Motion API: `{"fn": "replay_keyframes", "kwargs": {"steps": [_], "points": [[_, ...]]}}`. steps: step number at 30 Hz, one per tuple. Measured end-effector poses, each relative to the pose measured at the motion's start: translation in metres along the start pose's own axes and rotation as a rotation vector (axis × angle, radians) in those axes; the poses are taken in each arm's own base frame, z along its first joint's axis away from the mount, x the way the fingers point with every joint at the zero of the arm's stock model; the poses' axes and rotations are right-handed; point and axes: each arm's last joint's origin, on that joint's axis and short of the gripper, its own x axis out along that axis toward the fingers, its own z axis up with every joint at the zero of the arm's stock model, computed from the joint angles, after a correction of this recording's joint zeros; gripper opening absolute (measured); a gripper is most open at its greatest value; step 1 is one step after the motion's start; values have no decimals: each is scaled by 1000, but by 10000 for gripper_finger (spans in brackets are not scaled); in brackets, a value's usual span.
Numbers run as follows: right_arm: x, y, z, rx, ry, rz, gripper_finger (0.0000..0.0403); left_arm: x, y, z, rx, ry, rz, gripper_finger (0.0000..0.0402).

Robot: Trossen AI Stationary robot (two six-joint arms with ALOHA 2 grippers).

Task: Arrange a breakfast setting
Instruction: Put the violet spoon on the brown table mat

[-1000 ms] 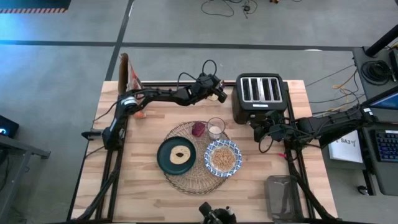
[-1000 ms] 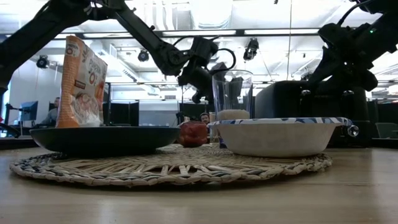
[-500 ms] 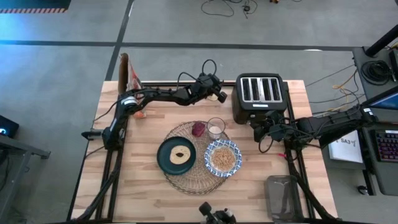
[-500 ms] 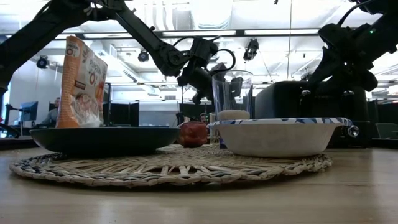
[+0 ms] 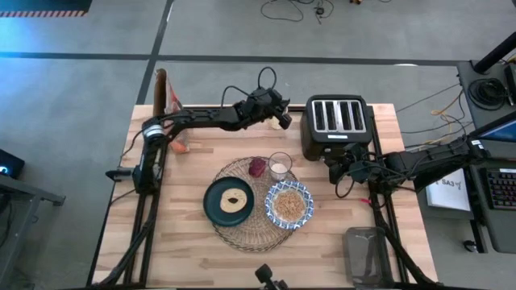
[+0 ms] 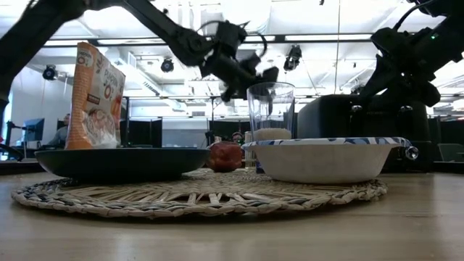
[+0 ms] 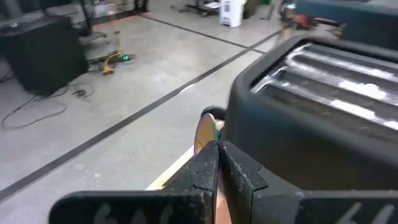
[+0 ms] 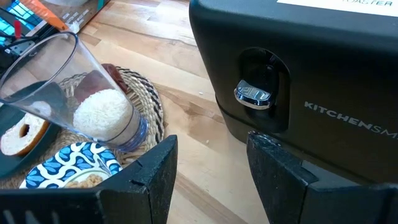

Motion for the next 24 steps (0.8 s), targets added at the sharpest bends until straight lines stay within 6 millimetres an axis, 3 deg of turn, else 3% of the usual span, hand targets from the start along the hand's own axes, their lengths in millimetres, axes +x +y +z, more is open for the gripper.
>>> {"fn": "replay_keyframes", "kwargs": {"steps": [9, 24], "points": [[0, 0, 0, 0, 0, 0, 183, -35, 1, 39, 46, -2, -139, 0], [0, 0, 0, -23, 14, 9, 183, -46, 1, 53, 88, -35, -175, 0]]}}
